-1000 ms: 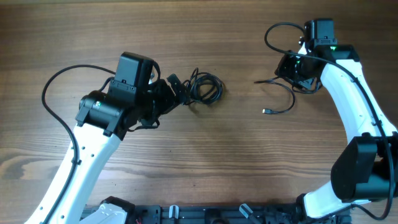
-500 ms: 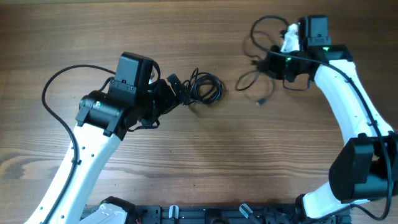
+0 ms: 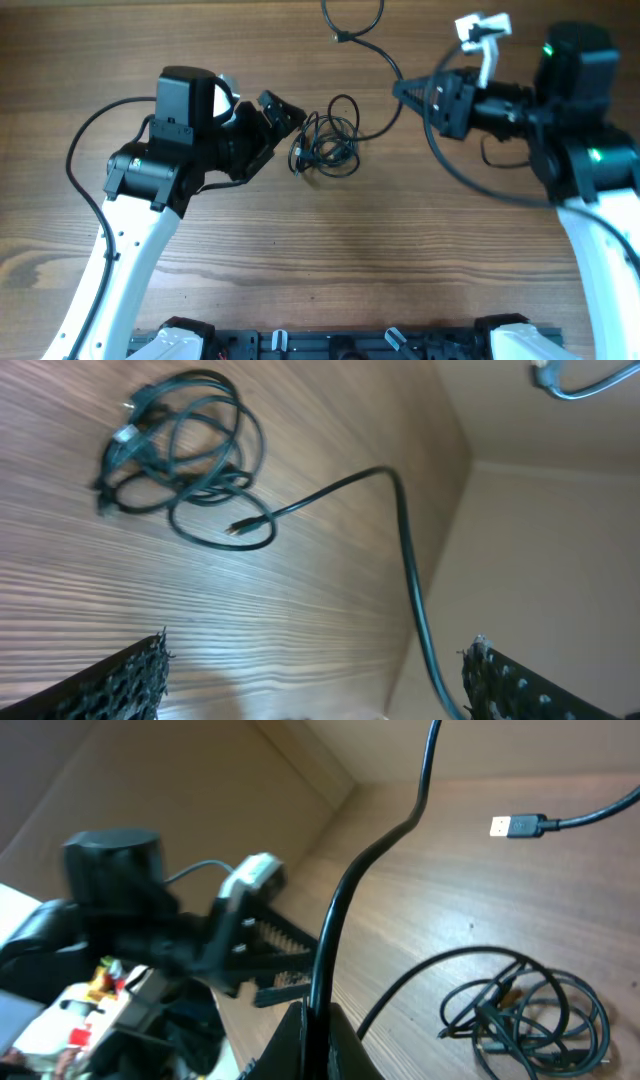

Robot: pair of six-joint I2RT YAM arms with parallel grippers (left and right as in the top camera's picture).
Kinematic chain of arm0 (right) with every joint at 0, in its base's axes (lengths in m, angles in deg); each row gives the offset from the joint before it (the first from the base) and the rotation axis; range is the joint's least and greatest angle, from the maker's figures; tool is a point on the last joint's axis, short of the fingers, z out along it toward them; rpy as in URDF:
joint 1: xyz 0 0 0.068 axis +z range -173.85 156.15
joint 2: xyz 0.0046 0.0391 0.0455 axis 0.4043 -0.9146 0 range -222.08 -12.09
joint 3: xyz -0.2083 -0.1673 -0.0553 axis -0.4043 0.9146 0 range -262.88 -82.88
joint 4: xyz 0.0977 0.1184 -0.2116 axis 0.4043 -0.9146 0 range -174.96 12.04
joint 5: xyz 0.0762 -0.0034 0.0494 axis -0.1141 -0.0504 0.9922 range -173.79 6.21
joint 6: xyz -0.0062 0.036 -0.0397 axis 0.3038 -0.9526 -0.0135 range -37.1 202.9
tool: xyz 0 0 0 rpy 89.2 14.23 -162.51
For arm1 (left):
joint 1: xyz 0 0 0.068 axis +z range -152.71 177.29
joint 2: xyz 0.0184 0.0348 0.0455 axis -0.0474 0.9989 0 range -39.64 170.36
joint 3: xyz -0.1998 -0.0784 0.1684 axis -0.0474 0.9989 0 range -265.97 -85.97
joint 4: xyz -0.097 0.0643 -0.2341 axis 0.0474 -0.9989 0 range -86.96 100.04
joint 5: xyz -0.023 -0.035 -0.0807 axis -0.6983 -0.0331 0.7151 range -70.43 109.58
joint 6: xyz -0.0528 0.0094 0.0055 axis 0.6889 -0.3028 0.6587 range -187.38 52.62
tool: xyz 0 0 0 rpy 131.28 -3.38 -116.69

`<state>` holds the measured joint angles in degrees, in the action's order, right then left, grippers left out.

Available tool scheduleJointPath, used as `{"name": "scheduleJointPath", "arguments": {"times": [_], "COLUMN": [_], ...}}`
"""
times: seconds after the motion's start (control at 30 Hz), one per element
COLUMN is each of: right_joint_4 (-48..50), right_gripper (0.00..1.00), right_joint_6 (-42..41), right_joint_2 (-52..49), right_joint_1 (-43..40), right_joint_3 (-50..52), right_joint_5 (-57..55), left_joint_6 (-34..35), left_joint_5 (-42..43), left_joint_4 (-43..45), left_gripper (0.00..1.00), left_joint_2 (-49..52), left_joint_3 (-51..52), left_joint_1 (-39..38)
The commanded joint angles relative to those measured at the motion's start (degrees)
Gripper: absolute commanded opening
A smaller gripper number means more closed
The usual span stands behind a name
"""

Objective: Untangle cables

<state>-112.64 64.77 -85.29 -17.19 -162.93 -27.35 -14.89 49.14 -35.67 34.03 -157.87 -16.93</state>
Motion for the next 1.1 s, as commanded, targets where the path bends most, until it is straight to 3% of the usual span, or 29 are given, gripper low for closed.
{"name": "scheduleJointPath", "arguments": {"times": [0.0, 0.07, 0.13, 0.3, 0.33, 0.4, 0.47, 0.57, 0.6, 0.67, 0.73, 0.77, 0.83, 0.87, 0.97, 1.07], "right_joint_4": [-1.6, -3.1, -5.4, -10.3, -12.0, -11.0, -3.3, 10.4, 11.2, 6.2, -0.8, -1.0, 0.6, 0.5, 1.2, 7.0], "right_gripper": [0.04, 0.04, 0.04, 0.04, 0.05, 0.04, 0.05, 0.05, 0.05, 0.05, 0.05, 0.04, 0.05, 0.05, 0.05, 0.05], "right_joint_6": [0.2, 0.2, 1.5, 5.2, 9.1, 12.2, 11.9, 6.1, 9.4, 18.8, 26.5, 26.7, 17.4, 17.1, 17.3, 10.2], "right_joint_2": [4.7, 5.5, 5.3, 5.2, 5.2, 5.2, 5.2, 5.2, 5.2, 5.0, 3.5, 2.8, -0.2, -2.2, -5.6, -5.5], "right_joint_1": [-0.1, -0.1, -0.1, -0.1, -0.1, -0.1, -0.1, -0.1, -0.1, -0.1, -0.1, -0.1, -0.1, -0.1, -0.1, -0.1], "right_joint_3": [-0.9, -0.9, -0.9, -0.9, -0.9, -0.9, -0.9, -0.9, -0.9, -0.9, -0.9, -0.9, -0.9, -0.9, -0.9, -0.9], "right_joint_5": [-0.2, 0.9, 2.4, 3.4, 5.2, 5.3, 5.3, -5.1, -11.8, -16.0, -10.1, -9.4, -21.5, -26.6, -16.2, 1.2], "left_joint_6": [0.9, 1.0, 2.8, 12.9, 15.8, 16.9, 16.8, 16.7, 16.5, 13.4, 12.4, 12.4, 12.4, 12.4, 12.2, 12.3], "left_joint_5": [14.1, 19.8, 20.6, 21.2, 21.2, 21.2, 21.2, 21.2, 21.2, 21.2, 21.2, 21.2, 21.2, 21.2, 21.2, 21.0], "left_joint_4": [7.6, 12.4, 15.1, 19.8, 20.6, 20.7, 19.3, 18.9, 18.1, 17.4, 17.0, 17.0, 17.0, 16.9, 15.5, 16.2], "left_gripper": [0.96, 0.97, 0.96, 0.96, 0.96, 0.96, 0.96, 0.96, 0.96, 0.96, 0.98, 0.98, 0.98, 0.98, 1.00, 1.00], "left_joint_2": [0.3, 0.3, 0.3, 0.3, 0.3, 0.3, 0.3, 0.3, 0.3, 0.3, 0.3, 0.3, 0.3, 0.3, 0.3, 0.3], "left_joint_3": [-0.4, -0.4, -0.4, -0.4, -0.4, -0.4, -0.4, -0.4, -0.4, -0.4, -0.4, -0.4, -0.4, -0.4, -0.4, -0.4], "left_joint_1": [0.3, 0.3, 0.5, 4.7, 5.7, 6.1, 6.1, 6.1, 6.1, 6.1, 6.1, 6.1, 6.1, 6.1, 6.1, 6.1]}}
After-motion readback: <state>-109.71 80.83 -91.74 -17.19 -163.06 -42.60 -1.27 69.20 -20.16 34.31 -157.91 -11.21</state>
